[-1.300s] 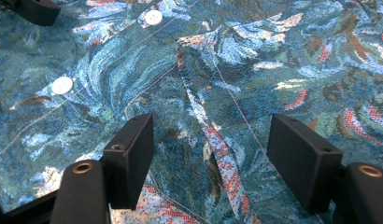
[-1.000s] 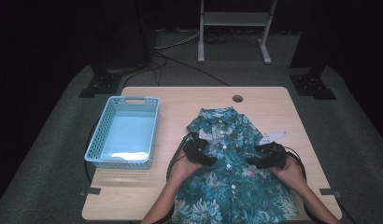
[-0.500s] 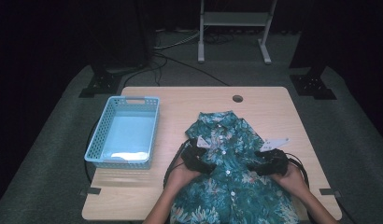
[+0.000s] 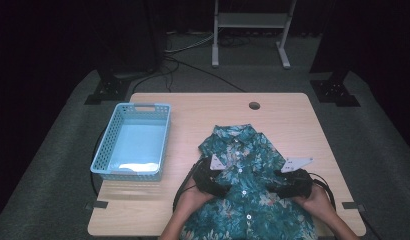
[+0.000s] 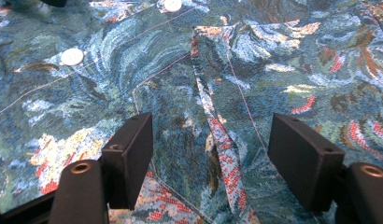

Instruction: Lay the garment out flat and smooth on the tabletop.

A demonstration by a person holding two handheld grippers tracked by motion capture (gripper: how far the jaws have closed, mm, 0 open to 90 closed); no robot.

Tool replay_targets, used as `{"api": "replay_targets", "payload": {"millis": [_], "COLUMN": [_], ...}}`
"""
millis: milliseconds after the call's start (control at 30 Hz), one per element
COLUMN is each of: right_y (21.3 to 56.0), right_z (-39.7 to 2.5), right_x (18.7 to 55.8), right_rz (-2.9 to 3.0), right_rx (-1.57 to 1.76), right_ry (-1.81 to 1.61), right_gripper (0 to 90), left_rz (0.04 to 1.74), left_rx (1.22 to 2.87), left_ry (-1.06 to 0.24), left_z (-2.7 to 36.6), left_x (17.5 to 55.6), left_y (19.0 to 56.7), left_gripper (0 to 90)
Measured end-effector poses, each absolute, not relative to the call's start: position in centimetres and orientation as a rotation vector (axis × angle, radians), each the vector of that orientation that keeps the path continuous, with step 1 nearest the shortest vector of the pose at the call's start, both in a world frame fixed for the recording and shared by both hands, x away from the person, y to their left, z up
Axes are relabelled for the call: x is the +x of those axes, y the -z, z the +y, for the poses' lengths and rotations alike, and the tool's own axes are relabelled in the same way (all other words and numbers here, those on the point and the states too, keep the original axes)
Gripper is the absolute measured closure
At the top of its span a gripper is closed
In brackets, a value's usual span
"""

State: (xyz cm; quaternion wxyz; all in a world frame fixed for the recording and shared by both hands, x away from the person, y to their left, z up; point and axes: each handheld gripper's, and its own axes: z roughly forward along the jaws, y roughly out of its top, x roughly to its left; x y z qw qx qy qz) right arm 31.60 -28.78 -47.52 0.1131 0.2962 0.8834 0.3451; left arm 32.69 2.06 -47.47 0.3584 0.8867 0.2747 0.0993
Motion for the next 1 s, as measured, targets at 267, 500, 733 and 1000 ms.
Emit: {"api": "replay_targets", "payload": {"millis": [267, 500, 733, 1000], "right_y": [47.6, 47.5, 47.5, 47.4], "right_z": [-29.1, -29.3, -29.6, -30.0], "right_x": [29.9, 28.7, 27.4, 26.3], "right_rz": [2.606, 2.625, 2.643, 2.667], "right_rx": [0.841, 0.812, 0.800, 0.799], "right_ry": [-1.027, -1.030, -1.049, -1.073], "right_gripper": [32.4, 33.2, 35.0, 37.4], "left_rz": [0.698, 0.668, 0.634, 0.618], "left_rx": [2.274, 2.302, 2.319, 2.329], "left_ry": [-0.272, -0.264, -0.259, -0.230], "left_z": [2.1, 2.1, 2.1, 2.2], "left_x": [31.1, 29.9, 28.8, 27.8], "left_y": [47.7, 47.6, 47.6, 47.5], "left_gripper": [19.1, 19.1, 17.7, 17.7]}}
